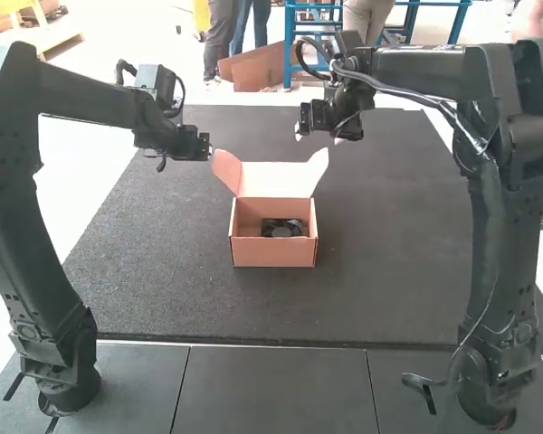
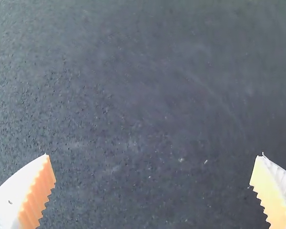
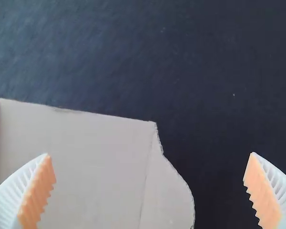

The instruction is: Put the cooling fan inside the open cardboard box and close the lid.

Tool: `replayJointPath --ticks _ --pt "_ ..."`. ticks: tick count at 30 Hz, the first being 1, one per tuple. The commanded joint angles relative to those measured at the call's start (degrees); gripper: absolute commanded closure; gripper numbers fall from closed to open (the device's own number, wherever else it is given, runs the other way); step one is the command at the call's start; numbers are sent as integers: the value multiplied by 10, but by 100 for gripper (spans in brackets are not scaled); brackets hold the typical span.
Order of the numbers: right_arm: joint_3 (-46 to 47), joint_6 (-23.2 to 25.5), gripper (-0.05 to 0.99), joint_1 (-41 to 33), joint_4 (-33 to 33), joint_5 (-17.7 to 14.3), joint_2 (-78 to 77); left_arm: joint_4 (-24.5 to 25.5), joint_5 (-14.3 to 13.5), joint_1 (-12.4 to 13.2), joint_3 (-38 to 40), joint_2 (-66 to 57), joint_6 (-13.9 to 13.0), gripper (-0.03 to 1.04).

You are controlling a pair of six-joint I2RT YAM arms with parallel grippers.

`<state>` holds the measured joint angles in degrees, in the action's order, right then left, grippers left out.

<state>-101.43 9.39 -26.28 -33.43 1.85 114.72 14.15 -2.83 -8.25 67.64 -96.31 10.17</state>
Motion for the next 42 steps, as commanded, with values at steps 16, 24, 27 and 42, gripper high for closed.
replayJointPath --ticks 16,24,27,42 --pt "-62 23 14 22 -100 31 27 11 38 -34 29 -1 17 4" --pt "-62 23 43 22 -114 35 27 11 38 -34 36 -1 17 4" --pt "-62 23 55 22 -115 35 27 12 38 -34 37 -1 17 4" --pt "-62 20 84 18 -124 36 25 19 38 -34 37 0 18 4"
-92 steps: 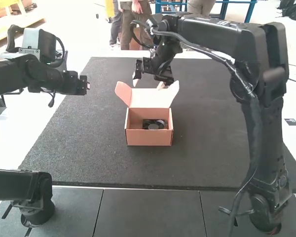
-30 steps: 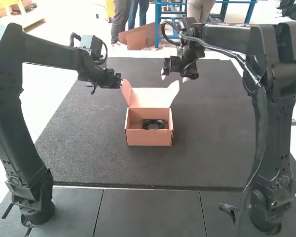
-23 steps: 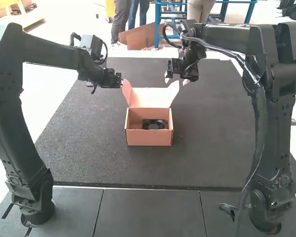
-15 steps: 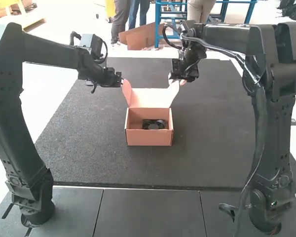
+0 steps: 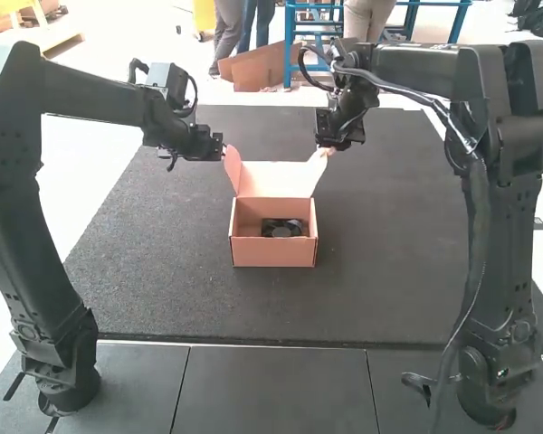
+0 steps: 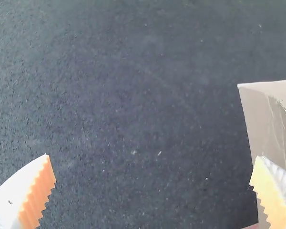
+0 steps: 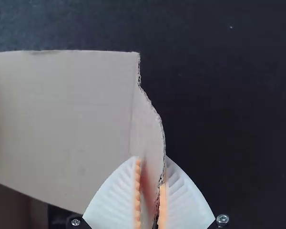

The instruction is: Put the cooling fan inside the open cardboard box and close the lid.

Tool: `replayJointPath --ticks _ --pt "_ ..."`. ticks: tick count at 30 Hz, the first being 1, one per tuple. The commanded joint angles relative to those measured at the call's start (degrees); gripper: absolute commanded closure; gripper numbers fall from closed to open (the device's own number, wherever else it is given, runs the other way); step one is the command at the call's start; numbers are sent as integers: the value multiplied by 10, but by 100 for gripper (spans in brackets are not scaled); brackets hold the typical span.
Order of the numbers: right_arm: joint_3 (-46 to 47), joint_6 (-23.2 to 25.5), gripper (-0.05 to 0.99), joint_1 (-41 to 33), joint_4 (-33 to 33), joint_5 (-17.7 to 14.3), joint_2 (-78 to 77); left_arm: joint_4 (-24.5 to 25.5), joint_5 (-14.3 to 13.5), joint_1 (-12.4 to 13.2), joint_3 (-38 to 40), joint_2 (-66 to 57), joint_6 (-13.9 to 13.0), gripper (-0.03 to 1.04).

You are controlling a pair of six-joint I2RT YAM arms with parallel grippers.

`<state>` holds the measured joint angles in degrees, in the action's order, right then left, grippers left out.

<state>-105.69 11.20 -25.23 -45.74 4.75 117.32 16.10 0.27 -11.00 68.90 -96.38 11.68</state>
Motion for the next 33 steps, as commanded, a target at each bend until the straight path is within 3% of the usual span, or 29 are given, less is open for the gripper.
replayJointPath --ticks 1,6,23,33 --pt "-20 1 85 8 0 7 -1 0 7 -7 24 1 3 4" --pt "-20 -1 94 4 2 8 -3 6 7 -8 28 1 3 4" --pt "7 -3 94 -25 -2 19 -46 54 7 -54 60 8 11 4" --pt "53 -7 95 -43 -5 24 -93 99 6 -60 56 27 10 4"
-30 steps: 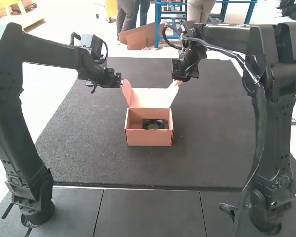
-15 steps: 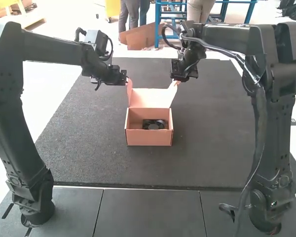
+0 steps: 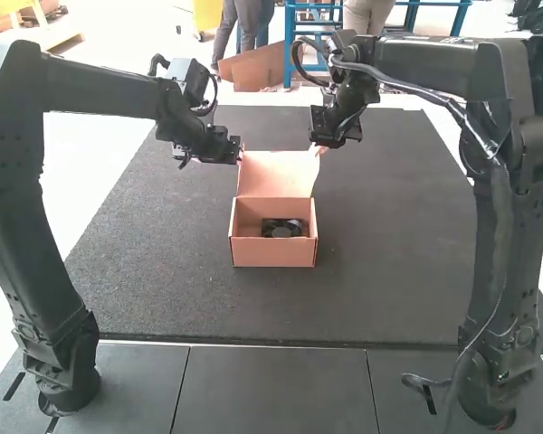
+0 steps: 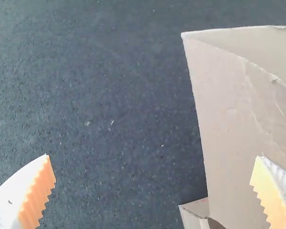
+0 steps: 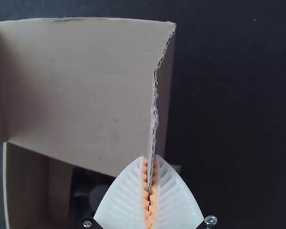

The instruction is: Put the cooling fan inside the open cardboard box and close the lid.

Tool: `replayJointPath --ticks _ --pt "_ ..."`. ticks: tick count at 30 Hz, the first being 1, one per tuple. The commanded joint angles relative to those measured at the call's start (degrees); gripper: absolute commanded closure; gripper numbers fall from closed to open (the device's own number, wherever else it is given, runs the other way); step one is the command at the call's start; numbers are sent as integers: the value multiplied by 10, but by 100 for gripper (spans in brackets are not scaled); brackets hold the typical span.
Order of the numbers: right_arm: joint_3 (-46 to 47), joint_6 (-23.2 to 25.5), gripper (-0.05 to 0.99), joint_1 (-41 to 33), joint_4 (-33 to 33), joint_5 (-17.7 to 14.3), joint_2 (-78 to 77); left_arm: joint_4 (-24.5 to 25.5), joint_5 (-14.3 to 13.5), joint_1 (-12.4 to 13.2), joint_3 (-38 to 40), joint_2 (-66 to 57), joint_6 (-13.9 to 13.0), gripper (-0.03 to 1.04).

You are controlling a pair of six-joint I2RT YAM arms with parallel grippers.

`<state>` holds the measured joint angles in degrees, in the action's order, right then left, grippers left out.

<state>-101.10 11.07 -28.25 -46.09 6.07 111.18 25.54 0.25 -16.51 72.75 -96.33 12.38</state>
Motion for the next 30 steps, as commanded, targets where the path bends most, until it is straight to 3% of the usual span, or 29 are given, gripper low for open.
replayJointPath --ticks 1,14,19,30 --pt "12 -6 95 -15 -1 11 -37 9 5 -5 18 29 3 4" --pt "80 -9 95 -22 -7 23 -94 43 5 -6 -2 69 3 4" --pt "94 -9 95 -22 -11 35 -108 62 5 -20 -18 88 1 4" --pt "122 -10 95 -29 -13 53 -129 52 5 -38 -75 137 3 4"
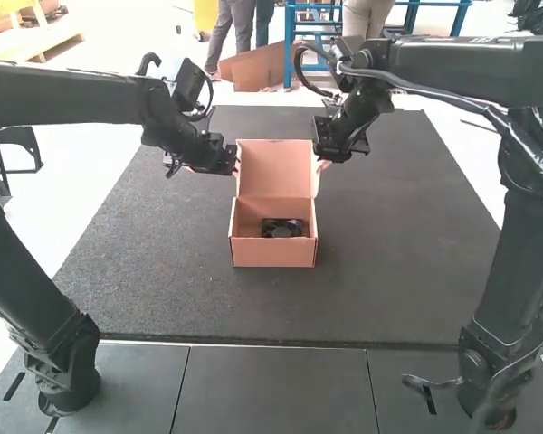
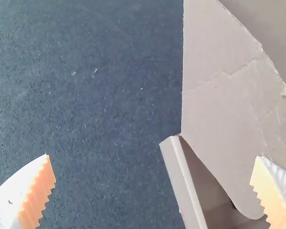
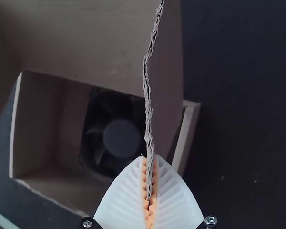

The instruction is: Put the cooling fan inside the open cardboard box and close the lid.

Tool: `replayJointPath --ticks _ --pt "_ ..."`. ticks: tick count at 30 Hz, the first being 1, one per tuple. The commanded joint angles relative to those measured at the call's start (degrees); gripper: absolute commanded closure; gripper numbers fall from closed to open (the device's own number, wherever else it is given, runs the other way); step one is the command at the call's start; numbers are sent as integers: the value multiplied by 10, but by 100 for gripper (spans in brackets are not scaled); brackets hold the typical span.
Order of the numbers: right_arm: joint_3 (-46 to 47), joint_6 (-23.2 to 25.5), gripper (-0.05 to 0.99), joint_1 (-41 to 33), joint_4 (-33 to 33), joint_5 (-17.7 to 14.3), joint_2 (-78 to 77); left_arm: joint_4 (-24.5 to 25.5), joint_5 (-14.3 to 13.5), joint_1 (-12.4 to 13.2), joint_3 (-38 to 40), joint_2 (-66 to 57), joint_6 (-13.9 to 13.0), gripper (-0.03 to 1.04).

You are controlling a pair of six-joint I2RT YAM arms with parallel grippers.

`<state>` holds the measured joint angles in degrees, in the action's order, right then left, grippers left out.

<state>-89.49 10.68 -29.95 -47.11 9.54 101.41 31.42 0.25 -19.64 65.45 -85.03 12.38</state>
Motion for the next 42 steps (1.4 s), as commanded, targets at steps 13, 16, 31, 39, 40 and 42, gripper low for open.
replayJointPath --ticks 13,16,31,39,40,42 --pt "42 -19 95 -25 -11 23 -52 -7 5 -10 -38 53 -2 4" --pt "54 -20 95 -25 -11 23 -57 -13 6 -15 -47 58 -2 4" --pt "103 -38 95 -41 3 48 -73 -16 6 -25 -73 73 -3 4" --pt "129 -43 95 -49 19 52 -73 -22 8 -25 -97 84 -3 4" --pt "132 -43 95 -50 20 52 -73 -23 8 -25 -100 86 -3 4" --pt "142 -45 95 -53 21 52 -72 -25 8 -25 -109 90 -3 4"
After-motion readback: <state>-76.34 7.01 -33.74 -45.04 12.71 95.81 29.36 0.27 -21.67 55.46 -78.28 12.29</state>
